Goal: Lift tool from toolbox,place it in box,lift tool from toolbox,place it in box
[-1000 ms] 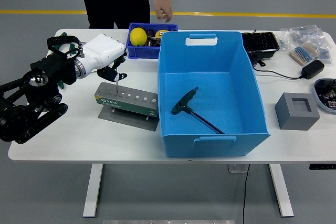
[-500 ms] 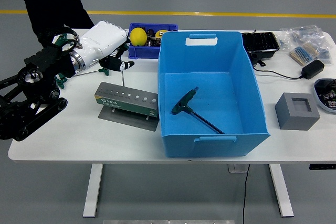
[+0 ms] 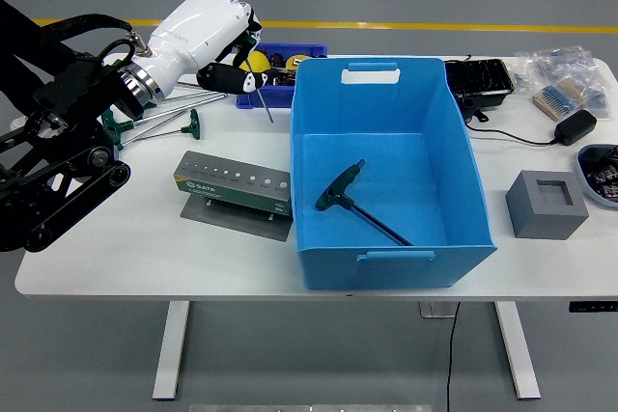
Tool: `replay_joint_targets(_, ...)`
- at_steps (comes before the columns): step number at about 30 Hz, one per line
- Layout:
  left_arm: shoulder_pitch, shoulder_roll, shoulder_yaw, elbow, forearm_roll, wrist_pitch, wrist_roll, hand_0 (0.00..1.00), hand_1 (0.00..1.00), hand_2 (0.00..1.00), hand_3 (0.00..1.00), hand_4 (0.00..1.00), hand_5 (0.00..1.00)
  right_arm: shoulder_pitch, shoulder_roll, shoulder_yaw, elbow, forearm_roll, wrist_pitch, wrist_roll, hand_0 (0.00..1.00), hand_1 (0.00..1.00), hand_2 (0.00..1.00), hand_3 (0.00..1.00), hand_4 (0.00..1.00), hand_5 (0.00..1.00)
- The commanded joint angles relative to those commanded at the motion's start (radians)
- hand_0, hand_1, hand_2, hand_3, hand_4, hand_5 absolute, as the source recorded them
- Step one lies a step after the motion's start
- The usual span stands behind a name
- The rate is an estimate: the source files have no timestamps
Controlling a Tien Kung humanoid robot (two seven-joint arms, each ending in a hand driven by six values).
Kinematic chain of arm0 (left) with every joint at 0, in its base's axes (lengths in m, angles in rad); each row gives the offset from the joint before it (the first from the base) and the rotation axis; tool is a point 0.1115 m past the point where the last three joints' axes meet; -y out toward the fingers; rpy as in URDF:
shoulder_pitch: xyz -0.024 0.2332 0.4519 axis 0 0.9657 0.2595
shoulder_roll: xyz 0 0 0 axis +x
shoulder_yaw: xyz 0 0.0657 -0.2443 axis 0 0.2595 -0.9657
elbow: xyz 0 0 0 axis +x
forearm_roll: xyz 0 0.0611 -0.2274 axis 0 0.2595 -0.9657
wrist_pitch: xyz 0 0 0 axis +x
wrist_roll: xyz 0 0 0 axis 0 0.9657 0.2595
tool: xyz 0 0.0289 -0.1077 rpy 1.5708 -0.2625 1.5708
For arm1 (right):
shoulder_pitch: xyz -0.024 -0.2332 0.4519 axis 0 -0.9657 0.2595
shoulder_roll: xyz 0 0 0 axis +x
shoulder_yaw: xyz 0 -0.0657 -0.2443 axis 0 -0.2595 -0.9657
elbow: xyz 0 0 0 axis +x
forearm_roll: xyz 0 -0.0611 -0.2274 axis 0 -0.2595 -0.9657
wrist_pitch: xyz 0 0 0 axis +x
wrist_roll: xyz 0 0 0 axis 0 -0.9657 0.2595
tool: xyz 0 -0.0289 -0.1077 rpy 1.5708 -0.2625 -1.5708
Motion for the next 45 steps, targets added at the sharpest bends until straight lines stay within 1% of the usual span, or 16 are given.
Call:
replay_joint_targets(5, 0.009, -0.022, 0.004, -0.055, -0.084, 0.042, 0.004, 0.129, 0.002, 0.031, 0.043, 0.734, 0.357, -0.001, -0.001, 0.000, 0.000, -0.002, 0.000, 0.000, 0.699, 0.670, 0.732, 0.560, 0.794, 0.689)
replay_joint_targets(10, 0.035, -0.073, 0.022, -0.093, -0.103, 0.058, 0.003, 0.129, 0.002, 0.027, 0.043, 0.732, 0.360, -0.001, -0.002, 0.000, 0.001, -0.003, 0.000, 0.001, 0.698, 0.670, 0.731, 0.559, 0.794, 0.690)
replay_joint_targets(13, 0.044, -0.107, 0.051, -0.087, -0.109, 0.060, 0.006, 0.159, 0.023, 0.060, 0.080, 0.728, 0.387, 0.001, -0.003, -0.003, 0.002, 0.000, 0.000, 0.002, 0.699, 0.669, 0.731, 0.559, 0.795, 0.690)
replay_joint_targets(15, 0.045, -0.123, 0.075, -0.073, -0.124, 0.060, -0.001, 0.159, 0.023, 0.060, 0.080, 0.728, 0.387, 0.004, -0.004, -0.006, 0.002, 0.004, 0.001, 0.004, 0.699, 0.669, 0.731, 0.559, 0.795, 0.690)
replay_joint_targets(18, 0.045, -0.136, 0.123, -0.053, -0.184, 0.072, -0.033, 0.159, 0.023, 0.060, 0.080, 0.728, 0.387, 0.007, -0.006, -0.012, 0.002, 0.016, 0.002, 0.008, 0.699, 0.669, 0.731, 0.559, 0.795, 0.690)
replay_joint_targets(19, 0.045, -0.138, 0.138, -0.047, -0.198, 0.069, -0.040, 0.259, 0.201, 0.251, 0.391, 0.860, 0.518, 0.007, -0.006, -0.014, 0.002, 0.018, 0.002, 0.009, 0.698, 0.669, 0.731, 0.559, 0.795, 0.692)
replay_joint_targets(24, 0.045, -0.150, 0.210, -0.018, -0.256, -0.010, -0.040, 0.259, 0.201, 0.251, 0.391, 0.860, 0.518, 0.012, -0.007, -0.019, 0.002, 0.026, 0.002, 0.012, 0.698, 0.669, 0.731, 0.559, 0.795, 0.692)
replay_joint_targets(25, 0.045, -0.152, 0.219, -0.015, -0.263, -0.025, -0.038, 0.372, 0.437, 0.522, 0.576, 0.880, 0.547, 0.012, -0.008, -0.019, 0.002, 0.026, 0.002, 0.012, 0.697, 0.670, 0.730, 0.559, 0.796, 0.691)
replay_joint_targets(27, 0.044, -0.155, 0.240, -0.011, -0.278, -0.057, -0.033, 0.372, 0.437, 0.522, 0.576, 0.880, 0.547, 0.013, -0.008, -0.018, 0.002, 0.025, 0.002, 0.012, 0.697, 0.670, 0.730, 0.559, 0.796, 0.691)
replay_joint_targets(30, 0.044, -0.159, 0.269, -0.008, -0.301, -0.087, -0.036, 0.372, 0.437, 0.522, 0.576, 0.880, 0.547, 0.013, -0.009, -0.017, 0.002, 0.022, 0.002, 0.011, 0.697, 0.670, 0.730, 0.559, 0.796, 0.691)
replay_joint_targets(31, 0.044, -0.160, 0.276, -0.007, -0.307, -0.091, -0.038, 0.528, 0.624, 0.691, 0.657, 0.899, 0.585, 0.013, -0.009, -0.017, 0.002, 0.021, 0.002, 0.010, 0.698, 0.668, 0.731, 0.559, 0.794, 0.692)
replay_joint_targets(36, 0.046, -0.163, 0.300, -0.003, -0.328, -0.106, -0.051, 0.528, 0.624, 0.691, 0.657, 0.899, 0.585, 0.013, -0.008, -0.013, 0.001, 0.015, 0.001, 0.008, 0.698, 0.668, 0.731, 0.559, 0.794, 0.692)
replay_joint_targets(37, 0.046, -0.163, 0.300, -0.002, -0.330, -0.107, -0.052, 0.649, 0.728, 0.830, 0.714, 0.908, 0.603, 0.013, -0.008, -0.013, 0.001, 0.014, 0.001, 0.008, 0.698, 0.669, 0.731, 0.559, 0.794, 0.691)
replay_joint_targets(42, 0.047, -0.161, 0.293, -0.004, -0.334, -0.105, -0.059, 0.649, 0.728, 0.830, 0.714, 0.908, 0.603, 0.014, -0.008, -0.012, 0.001, 0.014, 0.001, 0.007, 0.698, 0.669, 0.731, 0.559, 0.794, 0.691)
replay_joint_targets(43, 0.048, -0.161, 0.289, -0.004, -0.333, -0.105, -0.058, 0.674, 0.747, 0.863, 0.736, 0.914, 0.627, 0.014, -0.008, -0.012, 0.001, 0.014, 0.001, 0.007, 0.700, 0.669, 0.731, 0.558, 0.794, 0.690)
replay_joint_targets(45, 0.052, -0.161, 0.280, -0.003, -0.333, -0.105, -0.055, 0.674, 0.747, 0.863, 0.736, 0.914, 0.627, 0.013, -0.008, -0.012, 0.001, 0.014, 0.001, 0.007, 0.700, 0.669, 0.731, 0.558, 0.794, 0.690)
